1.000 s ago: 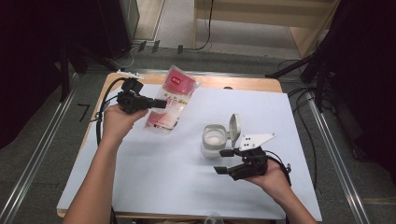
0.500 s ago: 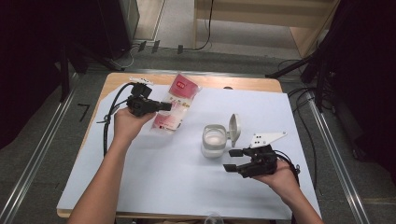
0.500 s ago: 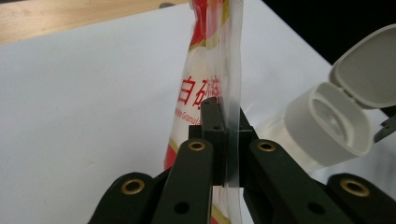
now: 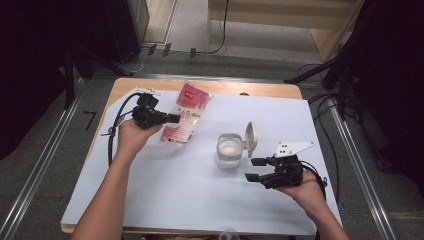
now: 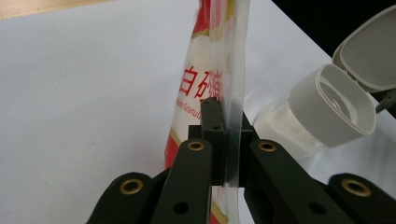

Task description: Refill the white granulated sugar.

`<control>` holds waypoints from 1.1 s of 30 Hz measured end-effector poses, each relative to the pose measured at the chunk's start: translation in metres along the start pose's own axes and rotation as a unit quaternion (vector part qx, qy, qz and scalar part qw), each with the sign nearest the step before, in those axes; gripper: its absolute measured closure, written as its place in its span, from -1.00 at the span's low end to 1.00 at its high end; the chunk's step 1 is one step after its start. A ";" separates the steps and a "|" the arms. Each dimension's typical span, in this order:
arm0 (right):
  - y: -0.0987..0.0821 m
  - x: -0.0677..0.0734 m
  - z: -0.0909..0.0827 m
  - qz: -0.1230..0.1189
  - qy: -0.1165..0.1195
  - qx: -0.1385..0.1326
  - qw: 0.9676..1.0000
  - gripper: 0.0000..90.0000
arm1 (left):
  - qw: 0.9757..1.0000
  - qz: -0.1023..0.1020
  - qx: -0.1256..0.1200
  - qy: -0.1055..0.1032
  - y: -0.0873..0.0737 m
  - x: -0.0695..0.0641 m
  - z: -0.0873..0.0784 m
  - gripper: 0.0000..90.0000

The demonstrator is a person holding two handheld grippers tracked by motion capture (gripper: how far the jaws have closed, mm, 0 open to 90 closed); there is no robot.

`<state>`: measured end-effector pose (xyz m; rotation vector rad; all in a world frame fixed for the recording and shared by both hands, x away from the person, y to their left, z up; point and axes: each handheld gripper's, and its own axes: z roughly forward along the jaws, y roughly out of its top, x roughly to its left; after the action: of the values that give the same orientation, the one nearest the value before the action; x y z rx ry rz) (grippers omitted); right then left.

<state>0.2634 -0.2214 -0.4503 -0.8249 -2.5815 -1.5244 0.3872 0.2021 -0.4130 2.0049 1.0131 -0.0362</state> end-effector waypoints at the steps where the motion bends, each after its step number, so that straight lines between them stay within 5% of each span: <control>1: 0.000 0.000 -0.001 0.003 -0.002 -0.001 1.000 -0.14 | 1.000 0.001 0.000 -0.001 -0.001 0.001 -0.001 1.00; 11: -0.005 -0.007 -0.011 0.012 -0.023 -0.008 1.000 -0.13 | 1.000 -0.013 0.008 -0.005 -0.018 0.004 -0.016 1.00; 25: -0.008 -0.015 -0.018 0.020 -0.046 -0.016 0.999 -0.12 | 1.000 0.013 0.015 -0.013 -0.044 0.002 -0.029 0.98; 33: -0.009 -0.017 -0.019 0.021 -0.055 -0.014 0.998 -0.12 | 1.000 0.003 0.011 -0.011 -0.054 0.003 -0.033 0.95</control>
<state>0.2689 -0.2477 -0.4526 -0.9867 -2.6057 -1.5511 0.3419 0.2431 -0.4308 2.0231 0.9973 -0.0669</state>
